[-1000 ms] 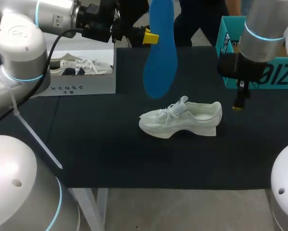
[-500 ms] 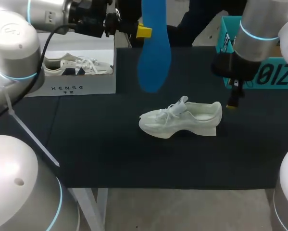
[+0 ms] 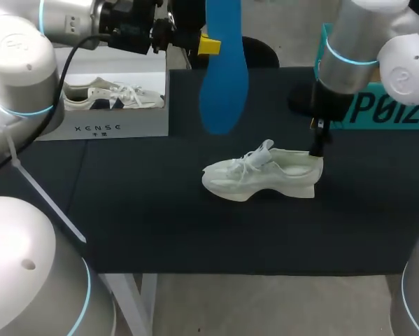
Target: Take the shoe out of the shoebox, open the shoe tongue, remove and reinsert the insole, then place the shoe into the shoebox
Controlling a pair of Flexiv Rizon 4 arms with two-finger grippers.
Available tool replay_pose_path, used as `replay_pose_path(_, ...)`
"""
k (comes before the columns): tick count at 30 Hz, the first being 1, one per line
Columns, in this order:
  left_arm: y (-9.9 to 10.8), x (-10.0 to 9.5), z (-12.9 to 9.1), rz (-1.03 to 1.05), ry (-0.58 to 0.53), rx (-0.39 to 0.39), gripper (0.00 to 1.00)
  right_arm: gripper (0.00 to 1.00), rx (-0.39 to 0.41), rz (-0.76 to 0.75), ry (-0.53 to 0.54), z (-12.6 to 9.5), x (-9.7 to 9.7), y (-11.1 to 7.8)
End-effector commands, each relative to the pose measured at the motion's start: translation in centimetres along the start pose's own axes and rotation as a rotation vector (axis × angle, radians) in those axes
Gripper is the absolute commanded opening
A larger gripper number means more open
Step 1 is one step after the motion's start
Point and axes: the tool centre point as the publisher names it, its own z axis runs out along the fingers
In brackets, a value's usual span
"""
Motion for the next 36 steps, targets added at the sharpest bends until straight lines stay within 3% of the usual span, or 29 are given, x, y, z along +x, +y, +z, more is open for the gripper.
replay_pose_path(1,0.0,0.0,0.0,0.0,0.0,0.0,0.0,1.0,0.001,-0.005,0.022,2.1,-0.8,1.2)
replay_pose_path(16,0.0,0.0,0.0,0.0,0.0,0.0,0.0,1.0,-0.063,-0.03,0.119,7.9,-0.7,2.4)
replay_pose_path(17,0.0,0.0,0.0,0.0,0.0,0.0,0.0,0.95,-0.065,-0.032,0.126,8.2,-0.6,2.5)
replay_pose_path(18,0.0,0.0,0.0,0.0,0.0,0.0,0.0,0.52,-0.066,-0.032,0.136,8.6,-0.6,2.4)
replay_pose_path(20,0.0,0.0,0.0,0.0,0.0,0.0,0.0,0.38,-0.077,-0.032,0.152,9.2,-0.6,2.2)
replay_pose_path(21,0.0,0.0,0.0,0.0,0.0,0.0,0.0,0.22,-0.078,-0.031,0.154,9.4,-0.6,2.2)
replay_pose_path(22,0.0,0.0,0.0,0.0,0.0,0.0,0.0,0.0,-0.081,-0.03,0.156,9.5,-0.6,2.0)
replay_pose_path(36,0.0,0.0,0.0,0.0,0.0,0.0,0.0,0.0,-0.126,-0.018,0.142,8.6,-0.8,1.4)
